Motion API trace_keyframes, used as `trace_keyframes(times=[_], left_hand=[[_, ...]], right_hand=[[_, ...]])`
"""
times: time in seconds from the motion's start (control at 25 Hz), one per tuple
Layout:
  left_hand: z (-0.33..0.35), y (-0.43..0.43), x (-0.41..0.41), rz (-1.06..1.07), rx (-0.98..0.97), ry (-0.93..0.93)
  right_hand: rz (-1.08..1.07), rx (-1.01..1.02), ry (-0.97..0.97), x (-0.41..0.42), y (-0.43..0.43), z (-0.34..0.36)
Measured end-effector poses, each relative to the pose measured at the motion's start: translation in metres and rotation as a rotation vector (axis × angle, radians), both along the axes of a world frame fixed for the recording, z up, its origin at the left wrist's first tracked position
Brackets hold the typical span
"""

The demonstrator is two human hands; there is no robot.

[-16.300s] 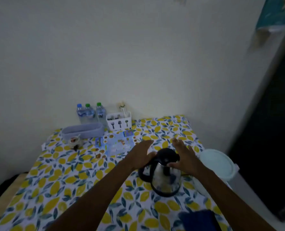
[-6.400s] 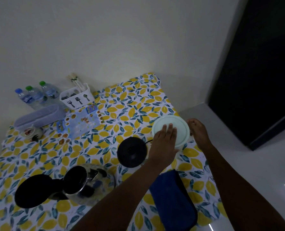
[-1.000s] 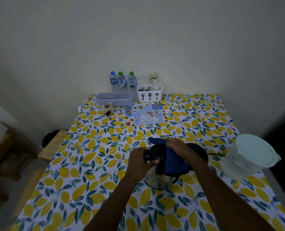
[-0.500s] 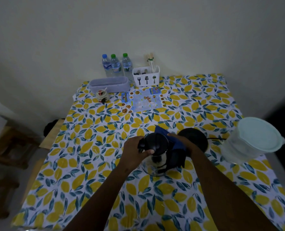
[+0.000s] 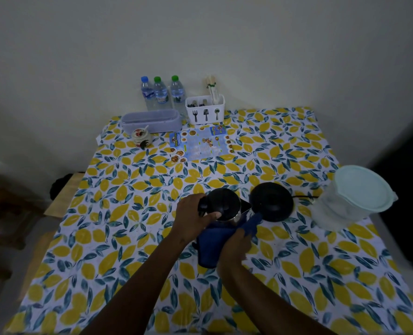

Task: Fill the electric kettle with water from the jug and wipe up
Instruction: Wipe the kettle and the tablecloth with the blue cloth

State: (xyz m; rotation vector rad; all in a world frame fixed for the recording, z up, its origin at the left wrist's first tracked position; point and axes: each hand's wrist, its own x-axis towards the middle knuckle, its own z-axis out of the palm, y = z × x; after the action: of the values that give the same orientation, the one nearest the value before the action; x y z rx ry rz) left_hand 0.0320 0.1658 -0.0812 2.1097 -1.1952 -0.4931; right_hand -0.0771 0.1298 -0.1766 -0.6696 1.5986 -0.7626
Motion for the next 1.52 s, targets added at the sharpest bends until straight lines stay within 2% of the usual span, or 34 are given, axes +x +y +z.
trace_keyframes(times=[0.12, 0.28, 0.48, 0.68, 0.8, 0.88, 0.96, 1.12, 1.2, 1.36, 1.52], left_hand=[[-0.001, 0.001, 0.001, -0.033, -0.023, -0.005], [-0.004, 0.006, 0.005, -0.056, -0.047, 0.028], [-0.010, 0.014, 0.024, -0.043, -0.031, 0.210], [-0.012, 0.011, 0.028, 0.046, -0.075, 0.340], [-0.010, 0.006, 0.029, 0.107, -0.124, 0.366], [-0.011, 0.003, 0.031, 0.166, -0.161, 0.378], [-0.012, -0.002, 0.034, 0.214, -0.191, 0.374], [-0.015, -0.017, 0.043, 0.266, -0.196, 0.357], [-0.021, -0.022, 0.049, 0.282, -0.193, 0.333], [-0.032, -0.025, 0.057, 0.221, -0.186, 0.243], [-0.045, -0.013, 0.056, 0.231, -0.217, 0.204]], right_hand=[[0.035, -0.060, 0.035, -0.006, 0.007, 0.004], [0.169, -0.108, -0.020, -0.039, 0.003, 0.011], [0.297, -0.214, 0.059, -0.057, 0.002, 0.013], [0.389, -0.391, 0.223, -0.070, -0.004, 0.020], [0.433, -0.588, 0.372, -0.087, -0.021, 0.018], [0.547, -0.664, 0.508, -0.100, -0.036, 0.010], [0.703, -0.630, 0.675, -0.109, -0.051, -0.003], [1.106, -0.319, 1.004, -0.112, -0.060, -0.031], [1.210, -0.303, 1.121, -0.106, -0.055, -0.045], [1.216, -0.380, 1.165, -0.093, -0.051, -0.058], [1.364, -0.516, 1.102, -0.079, -0.051, -0.061]])
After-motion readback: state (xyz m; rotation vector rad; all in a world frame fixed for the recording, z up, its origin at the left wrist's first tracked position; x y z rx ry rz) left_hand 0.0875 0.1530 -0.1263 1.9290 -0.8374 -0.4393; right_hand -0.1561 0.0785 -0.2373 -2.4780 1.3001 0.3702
